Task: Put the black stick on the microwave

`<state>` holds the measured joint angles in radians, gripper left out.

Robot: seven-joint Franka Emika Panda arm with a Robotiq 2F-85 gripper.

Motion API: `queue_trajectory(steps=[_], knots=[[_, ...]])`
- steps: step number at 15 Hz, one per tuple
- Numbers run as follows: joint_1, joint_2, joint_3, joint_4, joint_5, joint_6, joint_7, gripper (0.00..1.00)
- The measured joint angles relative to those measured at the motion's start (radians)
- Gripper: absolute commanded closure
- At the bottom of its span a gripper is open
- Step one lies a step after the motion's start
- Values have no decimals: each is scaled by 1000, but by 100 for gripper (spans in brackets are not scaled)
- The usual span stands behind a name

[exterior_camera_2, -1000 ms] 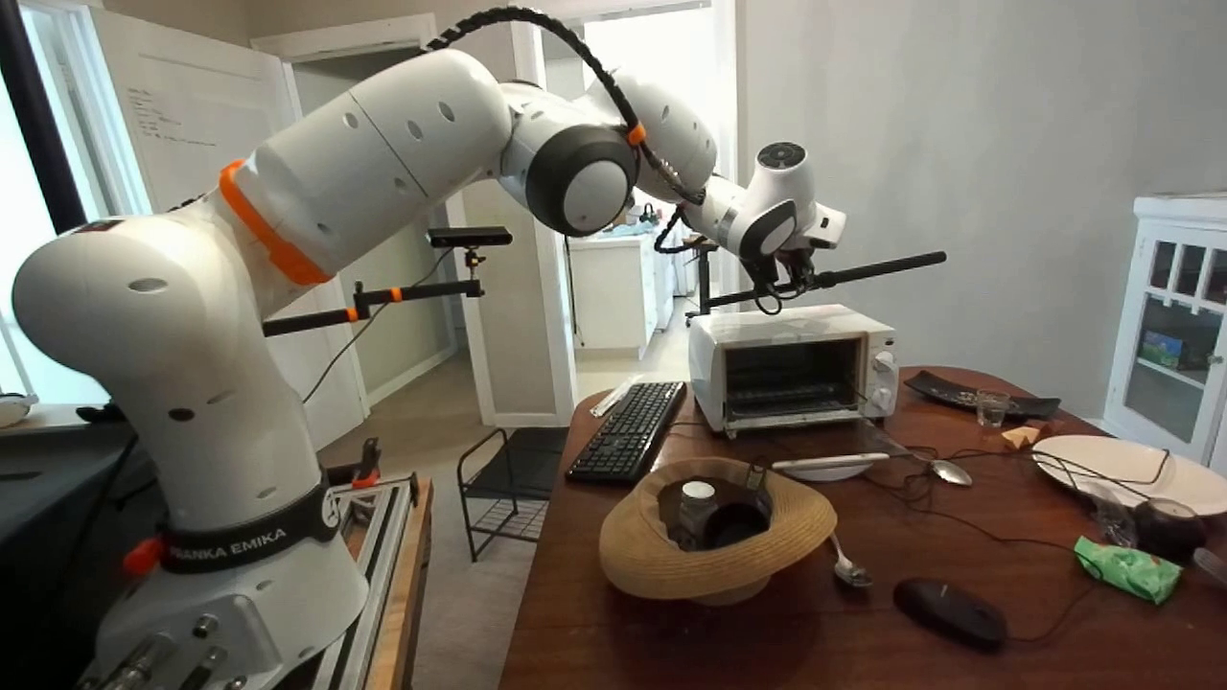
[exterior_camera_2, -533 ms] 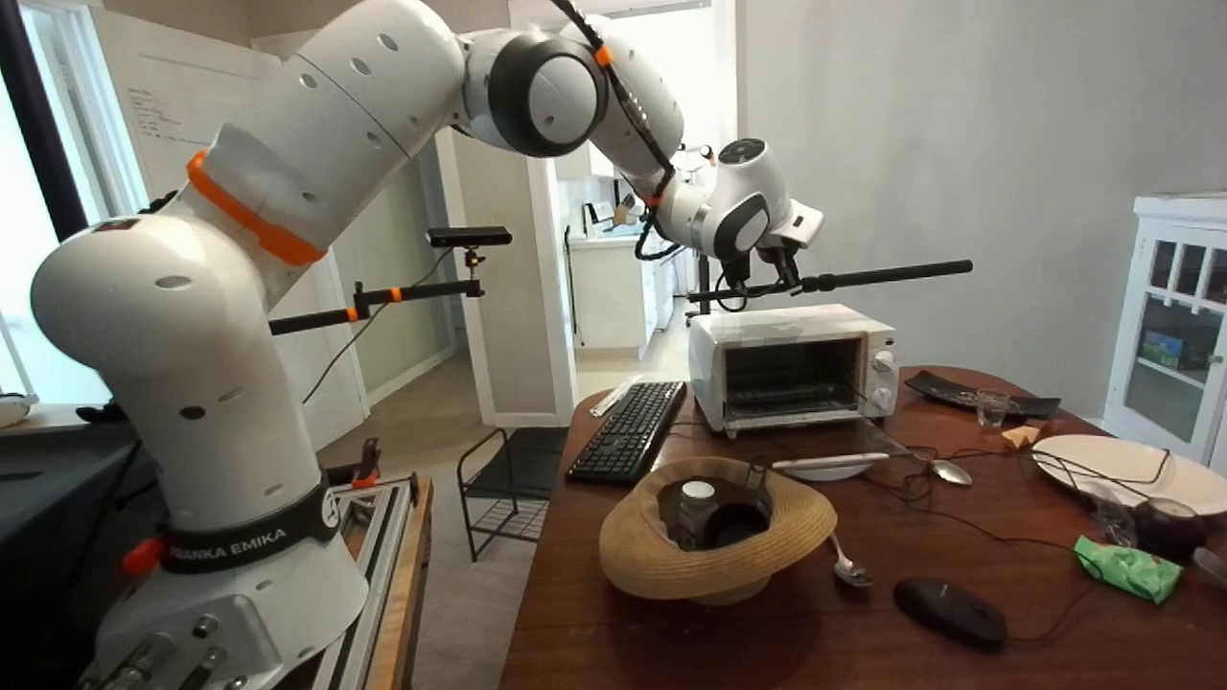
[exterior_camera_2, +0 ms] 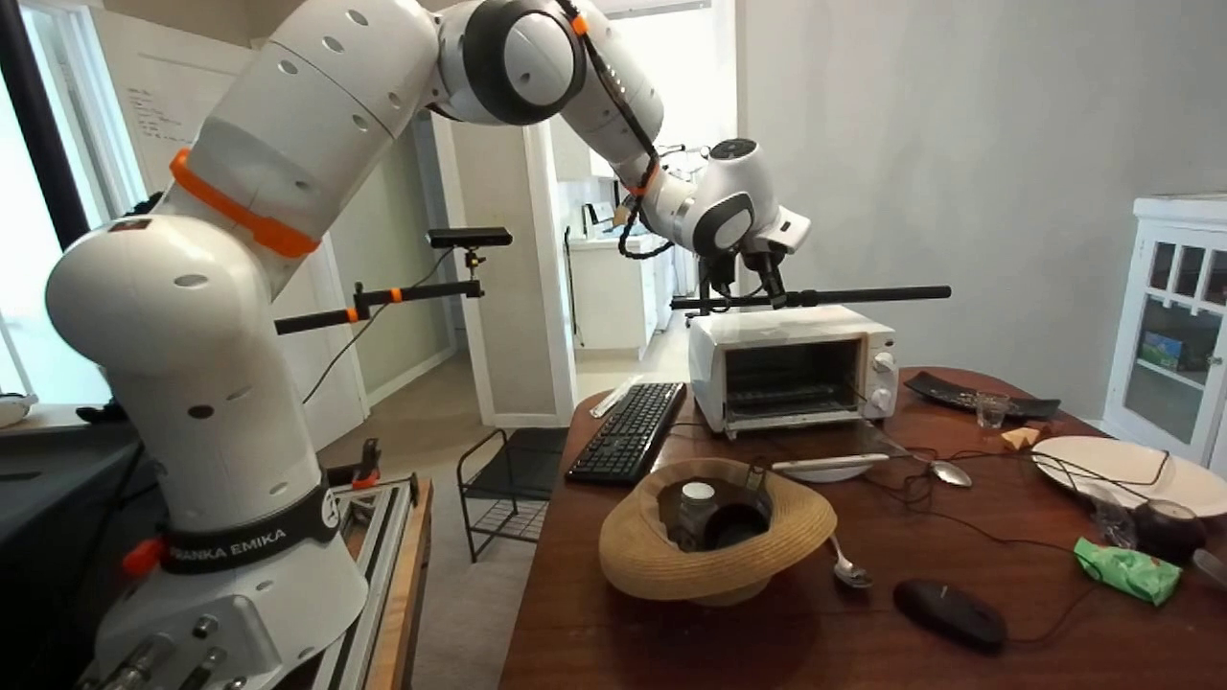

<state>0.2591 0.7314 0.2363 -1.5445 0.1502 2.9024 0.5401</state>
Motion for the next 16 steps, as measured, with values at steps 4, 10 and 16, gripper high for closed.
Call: queue_trajectory(steps=[4,10,16], knots=[[0,-6,-11,3,5,-52,-57,94],[23,2,-38,33,5,-86,-117,94],[63,43,-63,84,5,-86,-140,78]])
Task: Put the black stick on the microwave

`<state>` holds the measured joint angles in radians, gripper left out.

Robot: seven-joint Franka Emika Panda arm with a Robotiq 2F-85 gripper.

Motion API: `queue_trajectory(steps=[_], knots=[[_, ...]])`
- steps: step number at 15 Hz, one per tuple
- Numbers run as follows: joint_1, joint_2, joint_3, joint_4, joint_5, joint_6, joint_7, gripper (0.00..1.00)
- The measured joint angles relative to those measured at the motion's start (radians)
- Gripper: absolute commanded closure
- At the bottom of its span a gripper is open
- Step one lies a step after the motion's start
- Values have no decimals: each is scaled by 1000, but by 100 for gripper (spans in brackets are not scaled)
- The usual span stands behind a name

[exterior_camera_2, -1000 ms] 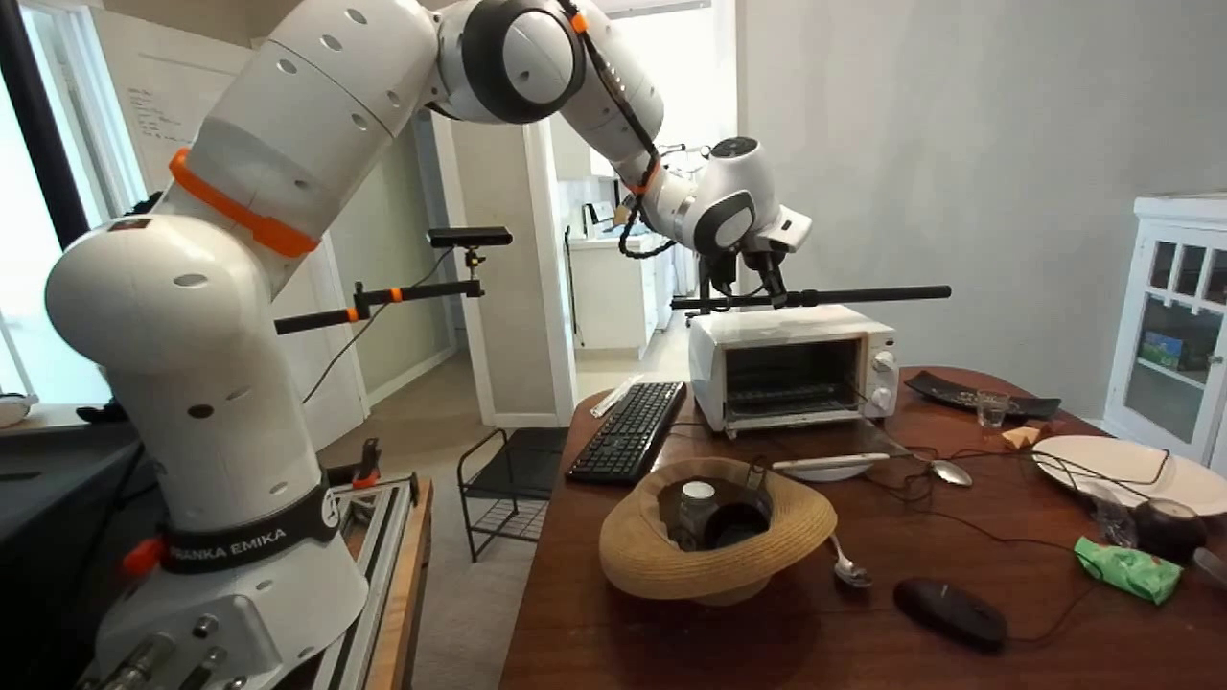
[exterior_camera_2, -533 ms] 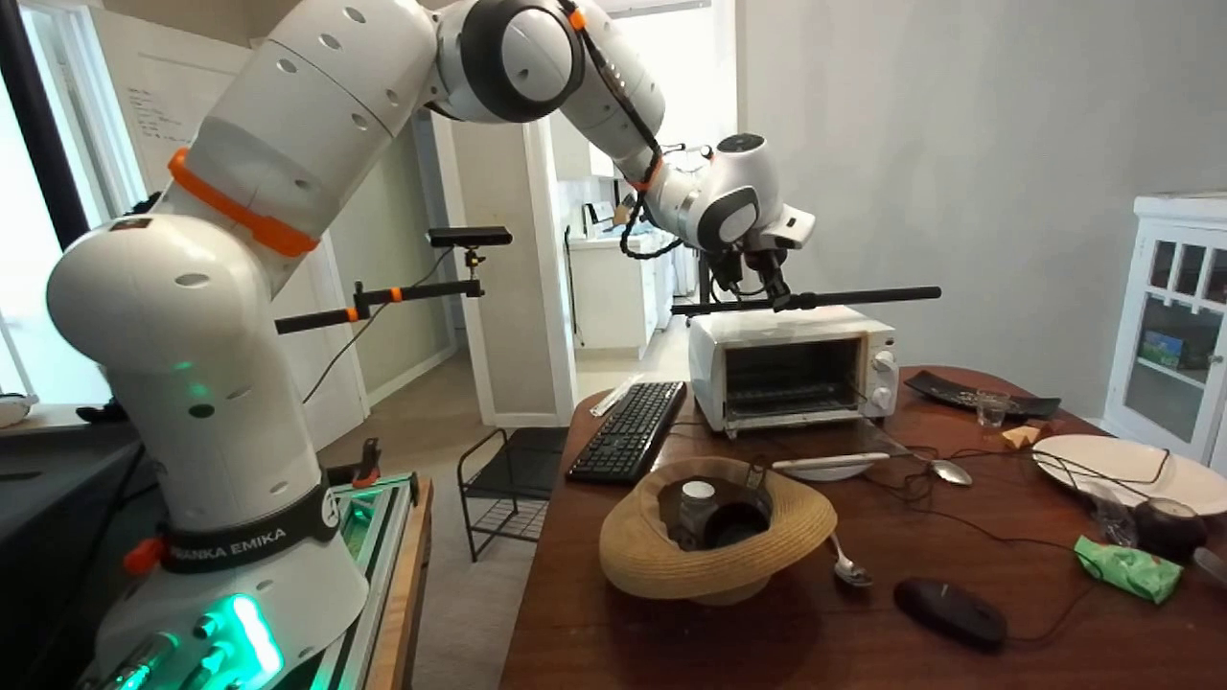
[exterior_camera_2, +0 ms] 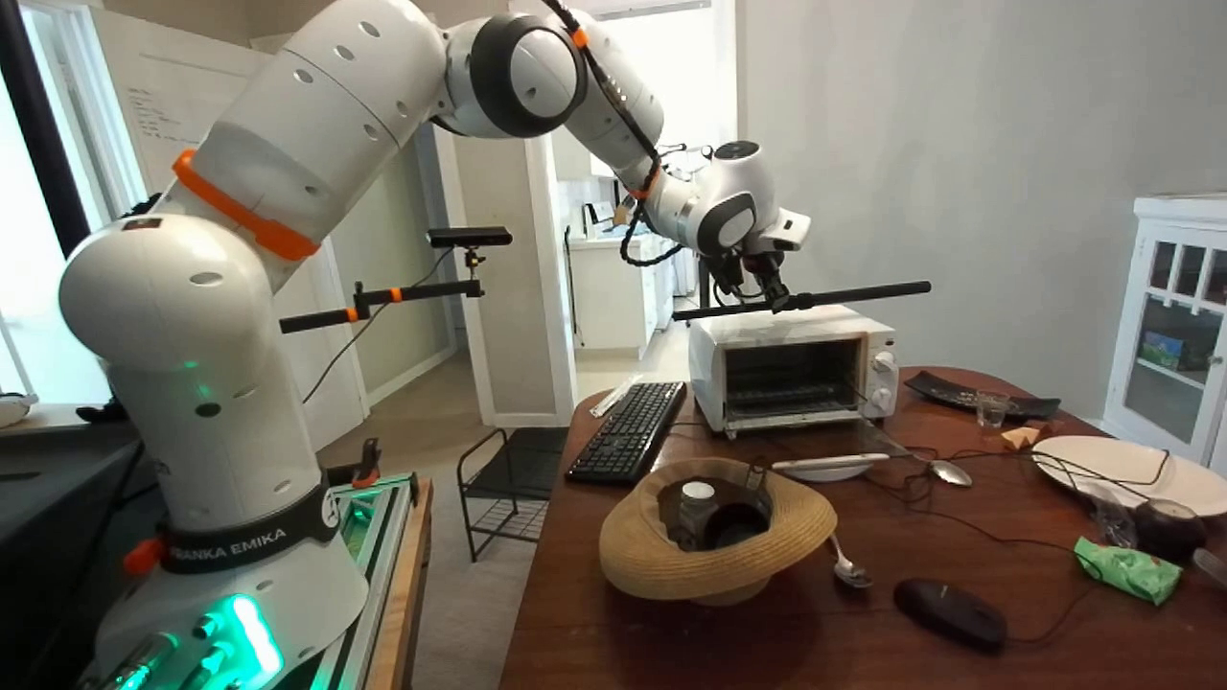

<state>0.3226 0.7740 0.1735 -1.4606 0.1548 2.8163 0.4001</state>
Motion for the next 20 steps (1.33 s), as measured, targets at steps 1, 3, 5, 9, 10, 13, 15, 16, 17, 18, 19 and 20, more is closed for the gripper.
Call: queue_trajectory(steps=[1,3,5,9,10,13,15,16,17,18,19,20], knots=[[3,4,-2,5,0,0,0,78],[4,9,-2,15,0,0,0,78],[4,10,-2,17,0,0,0,94],[12,10,-18,16,0,0,5,94],[20,10,-31,15,0,0,9,94],[53,10,-75,11,0,3,45,94],[76,10,-90,10,0,5,64,94],[85,10,-92,10,0,5,70,94],[92,10,-92,10,0,5,75,94],[101,10,-93,10,0,5,82,94],[110,10,-95,10,0,5,91,94],[121,10,-103,9,0,5,103,94]])
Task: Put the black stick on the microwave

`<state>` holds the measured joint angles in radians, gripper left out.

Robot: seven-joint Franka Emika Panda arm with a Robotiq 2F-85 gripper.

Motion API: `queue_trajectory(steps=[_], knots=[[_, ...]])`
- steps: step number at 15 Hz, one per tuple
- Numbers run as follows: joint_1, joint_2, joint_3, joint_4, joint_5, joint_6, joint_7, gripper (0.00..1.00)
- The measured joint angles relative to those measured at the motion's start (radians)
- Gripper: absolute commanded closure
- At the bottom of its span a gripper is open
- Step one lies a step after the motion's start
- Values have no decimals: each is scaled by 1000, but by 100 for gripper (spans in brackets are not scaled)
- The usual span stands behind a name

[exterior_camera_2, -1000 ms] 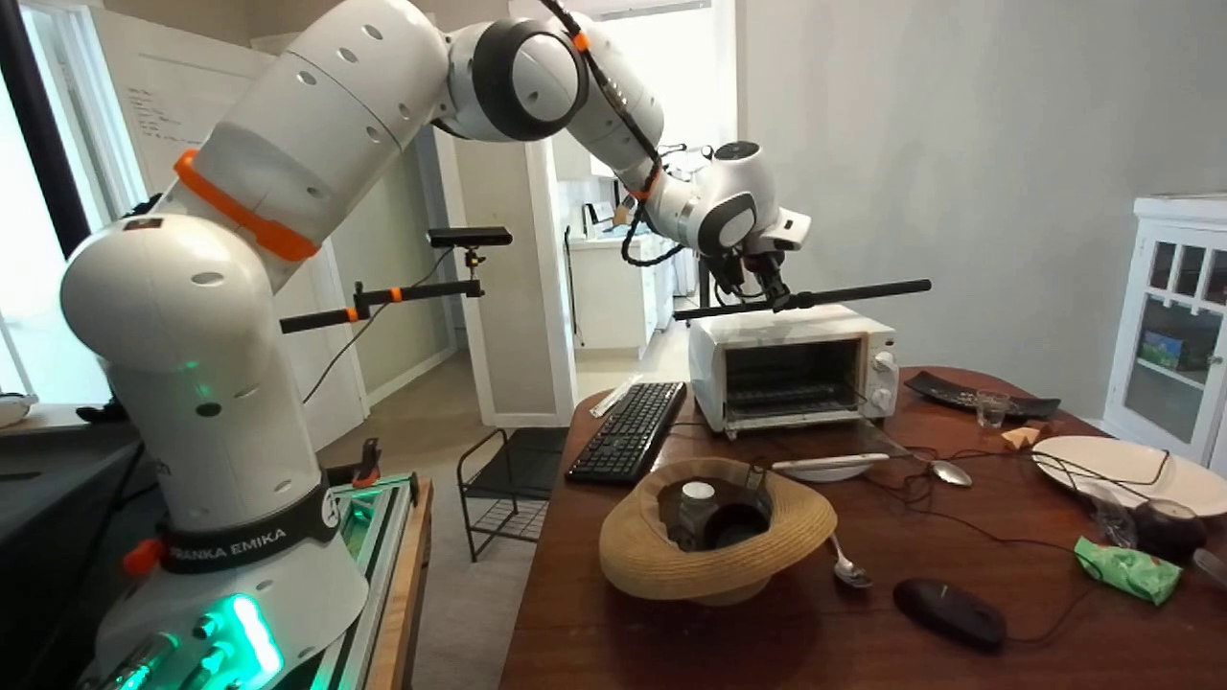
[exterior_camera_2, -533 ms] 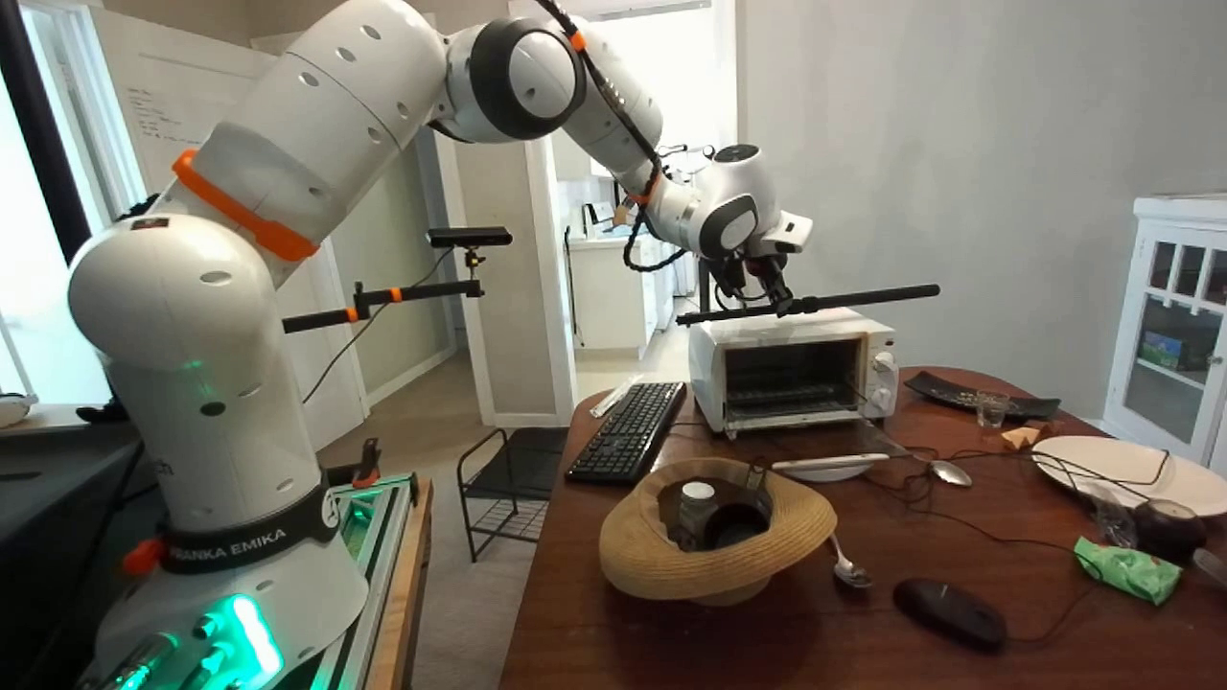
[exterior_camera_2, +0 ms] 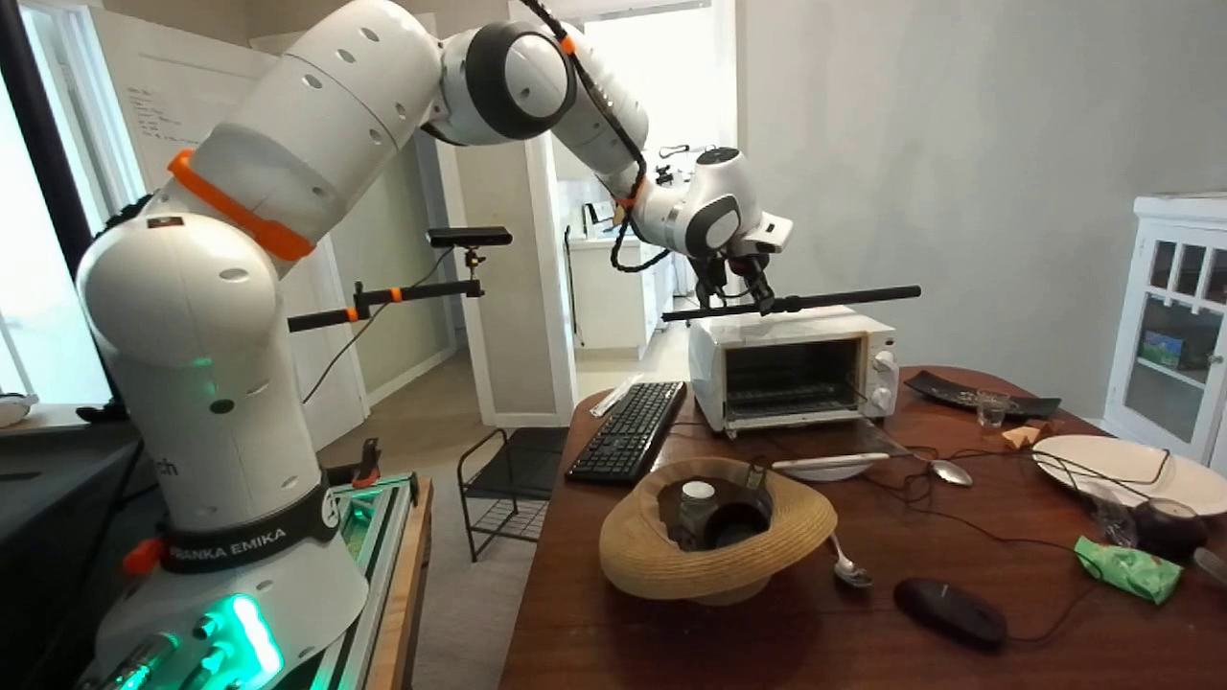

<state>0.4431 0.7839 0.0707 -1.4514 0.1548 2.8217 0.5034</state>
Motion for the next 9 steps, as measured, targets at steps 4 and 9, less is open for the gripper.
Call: queue_trajectory(steps=[4,9], knots=[[57,-4,-67,-20,-4,-1,86,94],[102,-4,-124,-32,-27,-20,155,94]])
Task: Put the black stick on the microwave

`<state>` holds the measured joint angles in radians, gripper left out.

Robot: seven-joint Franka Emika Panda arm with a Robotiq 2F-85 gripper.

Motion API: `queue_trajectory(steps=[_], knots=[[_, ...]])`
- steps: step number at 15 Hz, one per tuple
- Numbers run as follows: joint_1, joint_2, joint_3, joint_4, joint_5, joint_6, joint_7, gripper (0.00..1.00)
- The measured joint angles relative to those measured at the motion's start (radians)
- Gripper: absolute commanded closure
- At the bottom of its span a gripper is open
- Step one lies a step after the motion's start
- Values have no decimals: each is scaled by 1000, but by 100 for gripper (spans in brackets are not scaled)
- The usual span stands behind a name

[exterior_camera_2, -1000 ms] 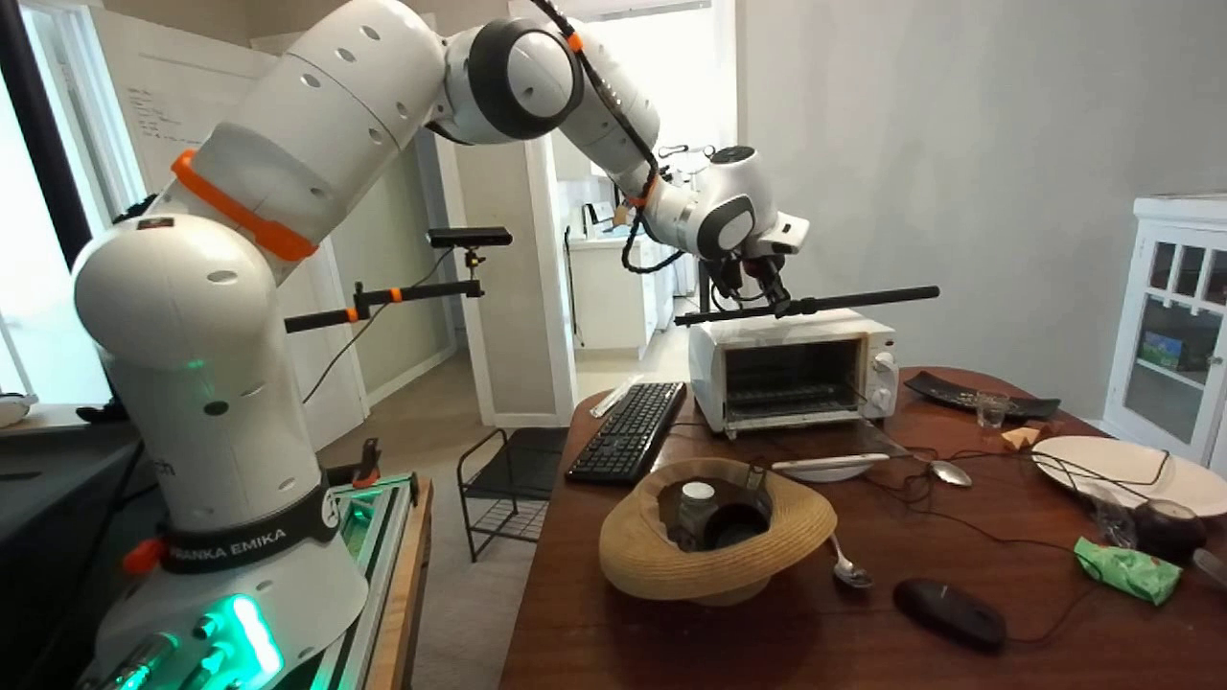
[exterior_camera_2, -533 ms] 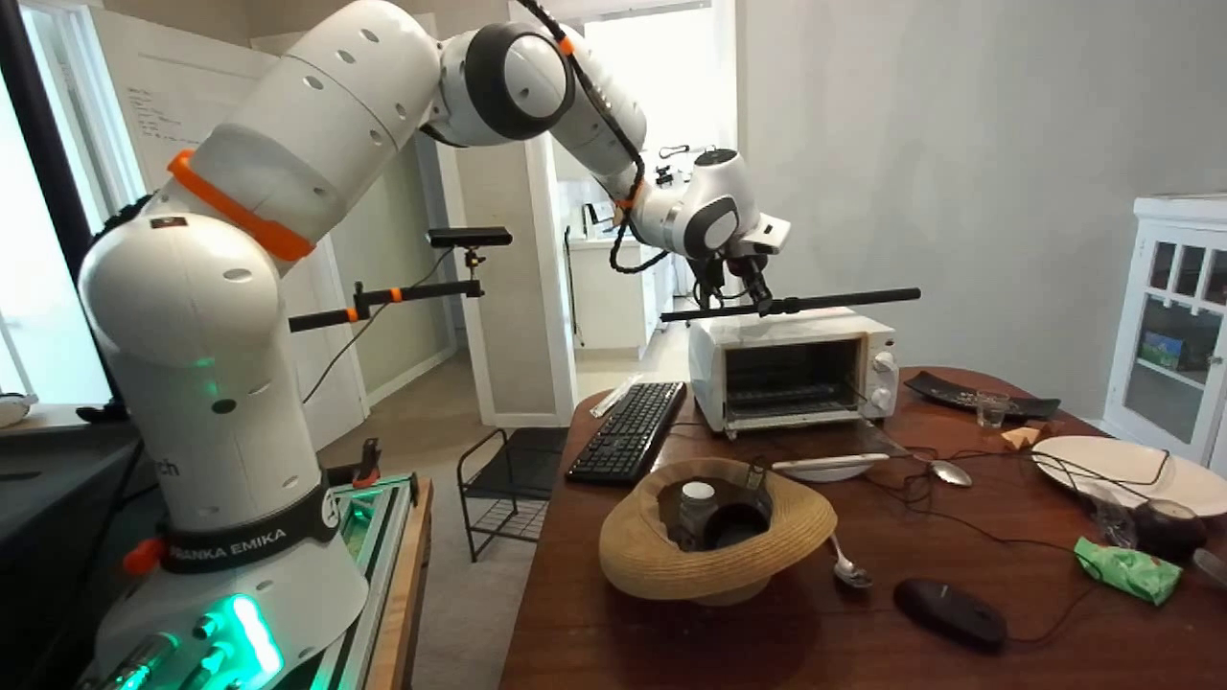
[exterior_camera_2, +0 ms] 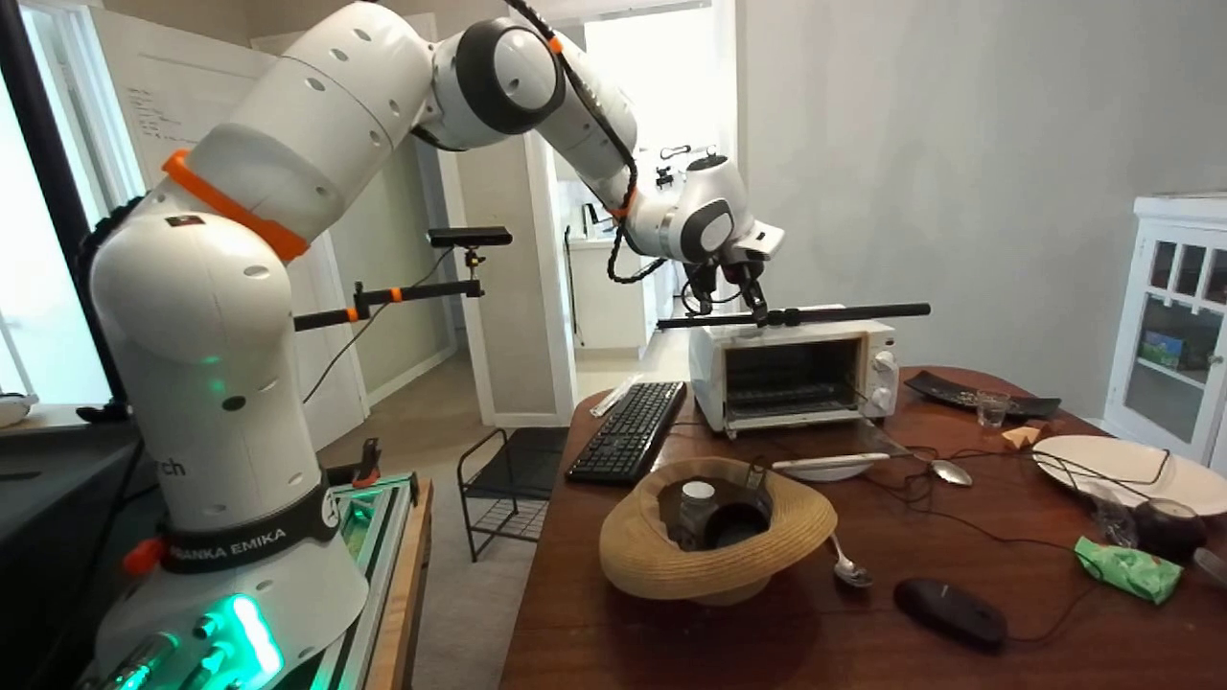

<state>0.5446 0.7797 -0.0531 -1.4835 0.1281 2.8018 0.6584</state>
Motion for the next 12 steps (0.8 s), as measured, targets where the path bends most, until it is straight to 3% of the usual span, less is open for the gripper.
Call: queue_trajectory(steps=[3,4,5,6,12], knots=[[5,0,-7,4,-11,-12,9,94],[5,0,-7,6,-15,-17,11,85],[5,0,-8,7,-17,-20,12,53],[5,0,-8,8,-20,-23,14,52],[5,0,-7,18,-24,-58,33,7]])
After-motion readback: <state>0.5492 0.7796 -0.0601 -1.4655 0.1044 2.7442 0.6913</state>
